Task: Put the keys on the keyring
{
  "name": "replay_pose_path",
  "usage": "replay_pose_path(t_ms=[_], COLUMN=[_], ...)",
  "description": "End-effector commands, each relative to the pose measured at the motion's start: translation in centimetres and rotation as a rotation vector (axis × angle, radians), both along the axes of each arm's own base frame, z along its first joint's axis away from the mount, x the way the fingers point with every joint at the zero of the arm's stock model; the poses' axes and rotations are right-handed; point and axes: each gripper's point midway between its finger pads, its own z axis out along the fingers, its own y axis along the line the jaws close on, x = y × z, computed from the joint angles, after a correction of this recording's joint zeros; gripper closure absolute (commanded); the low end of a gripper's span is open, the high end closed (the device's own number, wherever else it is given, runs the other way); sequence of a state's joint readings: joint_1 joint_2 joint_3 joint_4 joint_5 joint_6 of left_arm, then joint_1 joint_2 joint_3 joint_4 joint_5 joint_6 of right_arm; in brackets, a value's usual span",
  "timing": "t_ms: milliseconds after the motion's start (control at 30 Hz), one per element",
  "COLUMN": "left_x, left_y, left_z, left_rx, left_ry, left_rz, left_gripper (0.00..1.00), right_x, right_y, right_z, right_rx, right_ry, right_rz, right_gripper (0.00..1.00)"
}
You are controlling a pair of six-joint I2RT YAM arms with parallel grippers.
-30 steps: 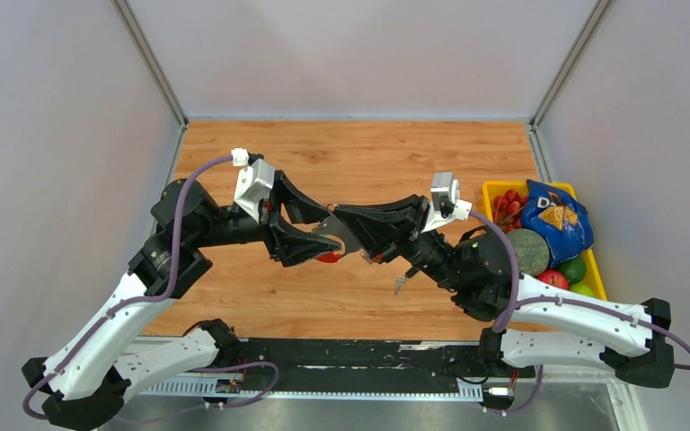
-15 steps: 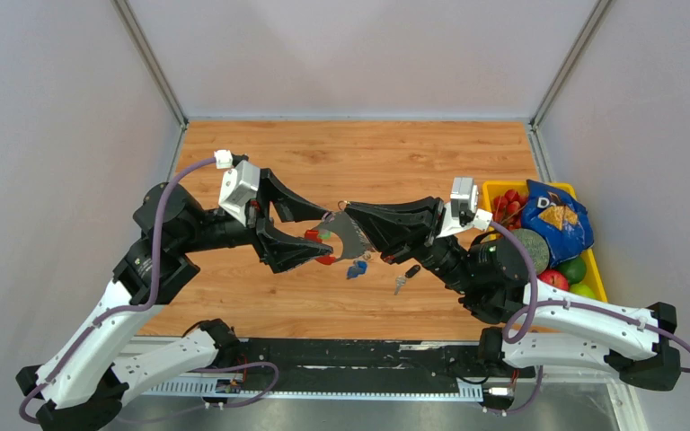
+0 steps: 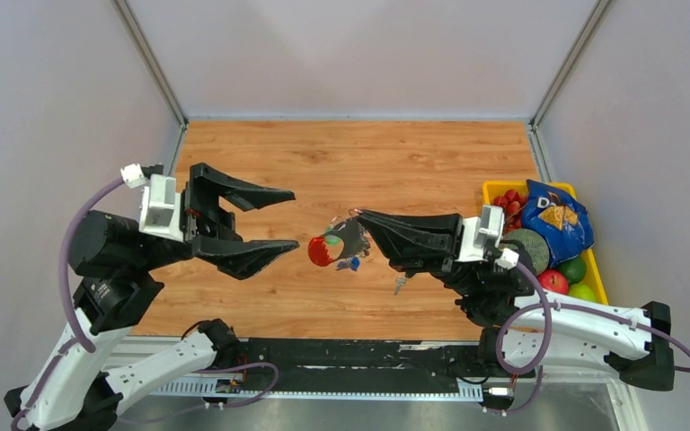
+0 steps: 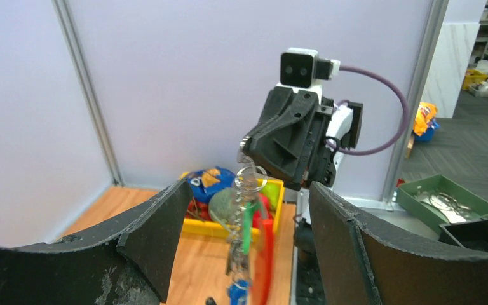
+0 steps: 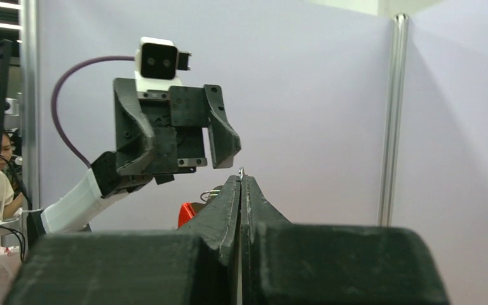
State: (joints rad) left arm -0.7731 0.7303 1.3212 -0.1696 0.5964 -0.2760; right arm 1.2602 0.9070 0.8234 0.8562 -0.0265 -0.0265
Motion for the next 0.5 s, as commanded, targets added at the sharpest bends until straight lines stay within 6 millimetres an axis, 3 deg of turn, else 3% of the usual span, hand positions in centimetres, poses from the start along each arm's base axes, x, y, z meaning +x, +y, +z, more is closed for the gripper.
replay_pose_path(t_ms=[0,167,467], left_x=[0.2,0.4,0.6], left_y=[0.1,-0.6,-3.0], left_z=[2.6,3.4,3.6], left_rx=[-0.068,-0.08,-0.095], left_ry=[-0.099,-0.15,-0.148], left_rz=[0.021,-0.002,-0.117], left_gripper=[0.22,0.22,0.22], right_x=[-3.5,-5.7,-6.4], right_y=[-2.9,-3.1,-3.9], right_z=[3.9,4.9,6.0], right_rx=[0.149,0.143,0.196], right_ry=[-0.219,-0.337,-0.364], right_rz=[0.039,0.097,0.114], right_gripper=[1.0,1.0,1.0])
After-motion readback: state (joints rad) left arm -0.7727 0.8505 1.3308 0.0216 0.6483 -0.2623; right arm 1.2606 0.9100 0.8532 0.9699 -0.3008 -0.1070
